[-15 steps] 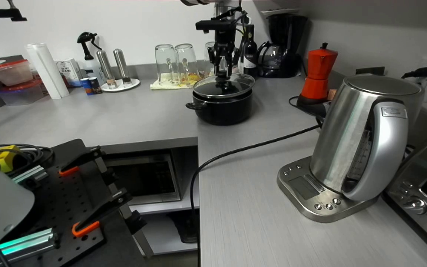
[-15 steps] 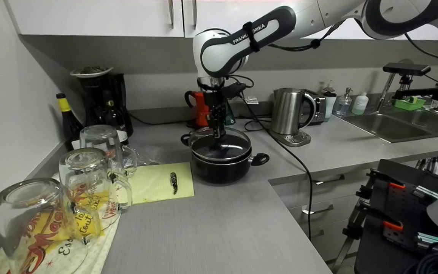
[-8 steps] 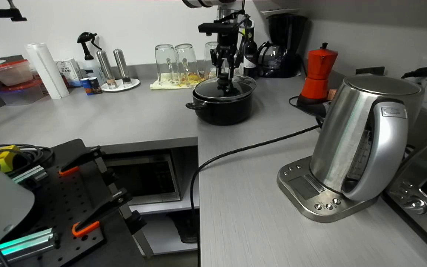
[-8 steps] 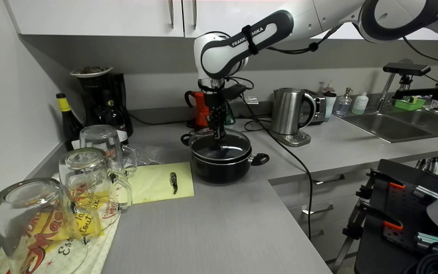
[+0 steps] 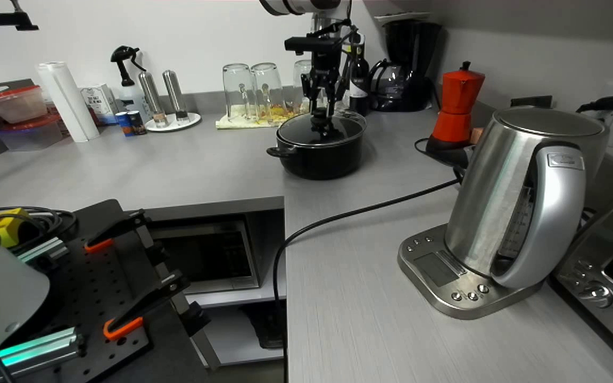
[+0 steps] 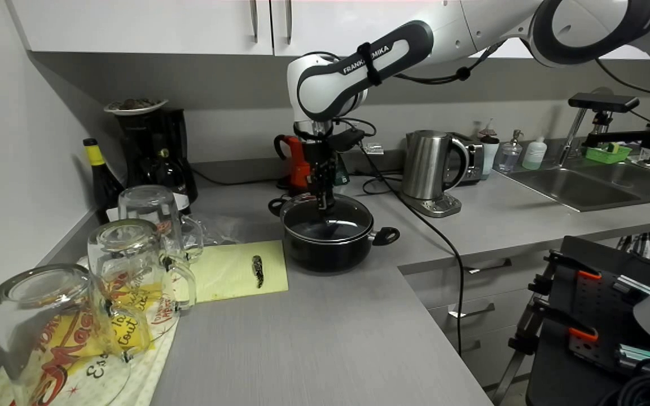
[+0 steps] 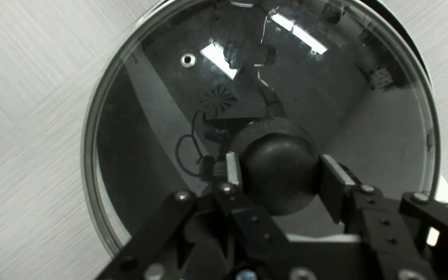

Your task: Place the lid on the pot

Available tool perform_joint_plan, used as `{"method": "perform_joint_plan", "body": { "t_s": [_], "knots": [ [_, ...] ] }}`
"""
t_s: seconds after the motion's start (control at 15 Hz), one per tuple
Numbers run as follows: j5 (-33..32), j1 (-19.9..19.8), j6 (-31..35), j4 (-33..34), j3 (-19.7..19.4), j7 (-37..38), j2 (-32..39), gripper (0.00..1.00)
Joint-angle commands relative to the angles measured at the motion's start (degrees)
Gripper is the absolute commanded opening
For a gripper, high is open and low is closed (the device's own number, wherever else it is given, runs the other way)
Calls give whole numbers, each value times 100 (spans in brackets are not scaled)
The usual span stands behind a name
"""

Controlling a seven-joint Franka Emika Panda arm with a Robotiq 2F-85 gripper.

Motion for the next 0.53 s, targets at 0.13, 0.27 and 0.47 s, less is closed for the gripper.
{"method": "perform_joint_plan", "body": {
  "t_s": [0.13, 0.27, 0.47],
  "knots": [
    [179, -33, -229, 213, 38, -49, 33, 25],
    [192, -42, -219, 186, 41, -50, 20, 25],
    [215, -51, -191, 101, 50, -51, -41, 25]
  ]
}}
